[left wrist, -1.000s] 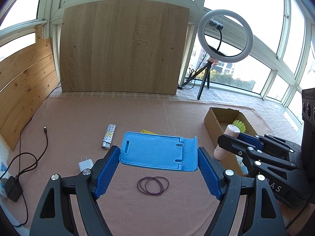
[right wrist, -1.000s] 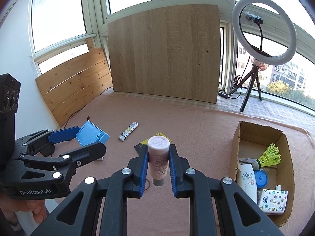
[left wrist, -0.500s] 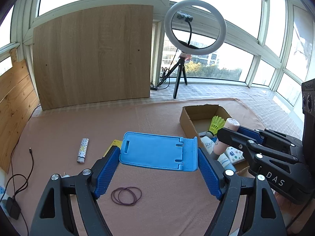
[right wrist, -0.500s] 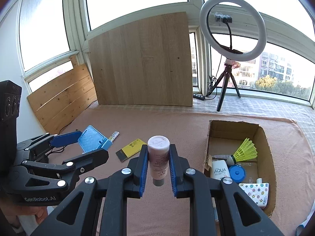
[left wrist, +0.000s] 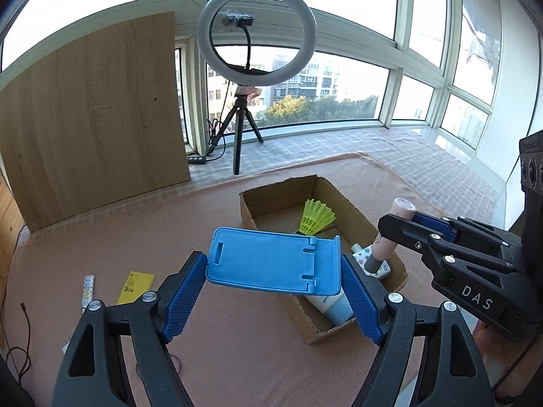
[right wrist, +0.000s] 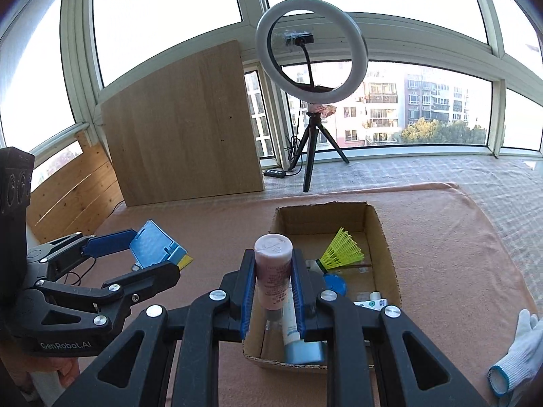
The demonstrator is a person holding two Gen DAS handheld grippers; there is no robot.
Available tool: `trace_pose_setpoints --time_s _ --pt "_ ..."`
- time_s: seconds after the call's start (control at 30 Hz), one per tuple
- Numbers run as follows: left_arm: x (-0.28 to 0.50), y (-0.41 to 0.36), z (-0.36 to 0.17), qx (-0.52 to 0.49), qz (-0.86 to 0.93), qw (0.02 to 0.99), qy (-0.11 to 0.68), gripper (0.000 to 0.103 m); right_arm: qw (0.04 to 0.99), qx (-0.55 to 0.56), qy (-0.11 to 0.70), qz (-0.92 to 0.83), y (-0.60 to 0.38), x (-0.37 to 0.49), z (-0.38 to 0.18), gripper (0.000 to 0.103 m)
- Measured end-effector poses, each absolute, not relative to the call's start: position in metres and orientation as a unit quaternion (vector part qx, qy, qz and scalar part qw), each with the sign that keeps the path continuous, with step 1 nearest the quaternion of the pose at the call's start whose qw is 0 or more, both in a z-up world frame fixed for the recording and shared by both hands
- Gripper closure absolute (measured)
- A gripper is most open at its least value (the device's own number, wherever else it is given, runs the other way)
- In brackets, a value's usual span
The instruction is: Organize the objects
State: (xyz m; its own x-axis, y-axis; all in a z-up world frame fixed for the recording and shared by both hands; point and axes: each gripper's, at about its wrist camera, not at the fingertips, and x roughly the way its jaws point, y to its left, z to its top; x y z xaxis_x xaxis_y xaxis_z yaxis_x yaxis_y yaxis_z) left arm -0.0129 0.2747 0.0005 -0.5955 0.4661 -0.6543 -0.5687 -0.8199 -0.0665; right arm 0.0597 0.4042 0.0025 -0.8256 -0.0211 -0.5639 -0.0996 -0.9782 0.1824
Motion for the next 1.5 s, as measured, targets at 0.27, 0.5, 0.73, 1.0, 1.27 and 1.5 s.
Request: trace_pose_setpoints --time_s 0.27,0.5,0.73,1.0,1.27,1.5 --pt "-0.023 0.321 -0.016 -0.354 0.87 0.332 0.087 0.021 0.066 -0.302 0.12 0.943 0.444 0.069 -0.008 0.085" --pt "-0.039 0.35 -0.032 -0.368 0.857 0.349 0.092 0.021 0.082 -0.316 0.132 0.936 0.465 0.062 -0.023 0.085" --pt "-0.054 0.358 -0.044 -0.377 0.851 0.354 0.09 0.021 0.087 -0.324 0.138 0.932 0.474 0.053 -0.034 0.085" --pt "-0.066 0.355 -0.054 -0.394 0.848 0.345 0.085 0.021 0.09 -0.344 0.137 0.924 0.472 0.042 -0.047 0.068" --pt "-0.067 0.327 -0.046 -0.388 0.858 0.328 0.073 0.021 0.08 -0.339 0.129 0.928 0.457 0.036 -0.039 0.068" --pt "-0.065 0.271 -0.044 -0.389 0.874 0.288 0.048 0.021 0.048 -0.339 0.109 0.933 0.422 0.022 -0.03 0.068"
